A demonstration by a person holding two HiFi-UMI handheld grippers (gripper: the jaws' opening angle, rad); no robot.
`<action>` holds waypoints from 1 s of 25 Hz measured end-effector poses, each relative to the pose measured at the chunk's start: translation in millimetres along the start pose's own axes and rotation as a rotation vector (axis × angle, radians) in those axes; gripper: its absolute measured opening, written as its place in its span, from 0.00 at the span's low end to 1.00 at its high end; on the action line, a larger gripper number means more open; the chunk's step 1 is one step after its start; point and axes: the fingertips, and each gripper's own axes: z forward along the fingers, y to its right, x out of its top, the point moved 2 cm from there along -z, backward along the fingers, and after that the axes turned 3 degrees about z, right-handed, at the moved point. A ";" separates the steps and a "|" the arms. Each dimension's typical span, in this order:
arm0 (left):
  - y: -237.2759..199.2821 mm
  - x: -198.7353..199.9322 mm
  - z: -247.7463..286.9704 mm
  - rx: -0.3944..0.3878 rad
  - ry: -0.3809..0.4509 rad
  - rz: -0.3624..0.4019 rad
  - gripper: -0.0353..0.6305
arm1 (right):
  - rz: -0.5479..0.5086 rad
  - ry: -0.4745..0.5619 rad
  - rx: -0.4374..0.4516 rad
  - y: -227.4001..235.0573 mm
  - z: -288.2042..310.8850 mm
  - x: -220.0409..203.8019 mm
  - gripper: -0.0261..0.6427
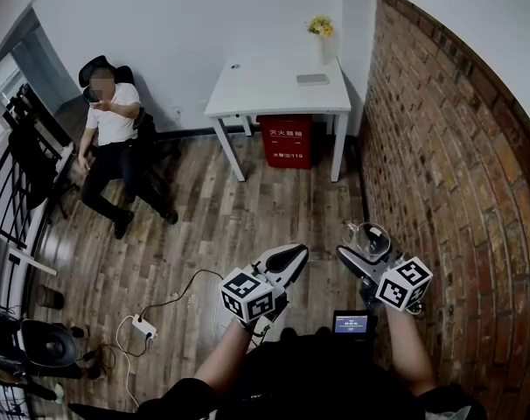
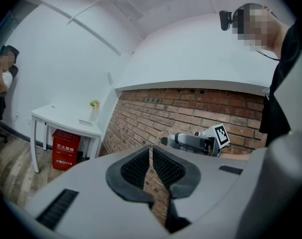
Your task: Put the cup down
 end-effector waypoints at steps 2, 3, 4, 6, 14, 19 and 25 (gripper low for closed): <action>-2.4 -0.2 -1.0 -0.002 0.000 0.000 0.10 | 0.001 -0.002 -0.003 -0.9 1.9 -0.8 0.66; -3.7 0.2 -1.5 -0.004 0.000 0.001 0.10 | 0.000 -0.002 -0.004 -1.3 3.2 -0.9 0.66; -5.2 0.6 -2.0 -0.005 0.000 0.001 0.10 | -0.001 -0.002 -0.005 -1.8 4.6 -1.0 0.66; -8.5 1.8 -3.8 -0.008 0.002 0.001 0.10 | -0.002 -0.001 -0.009 -3.3 7.7 -1.3 0.66; -28.9 6.9 -19.6 -0.027 0.012 0.010 0.10 | -0.015 0.009 -0.032 -16.1 26.9 -4.8 0.66; -44.9 1.0 -33.2 -0.031 -0.005 0.006 0.10 | 0.010 0.016 -0.058 -19.2 37.4 -16.6 0.66; -71.5 0.2 -37.5 -0.011 -0.004 -0.012 0.10 | 0.034 0.013 -0.075 -6.8 55.9 -19.6 0.66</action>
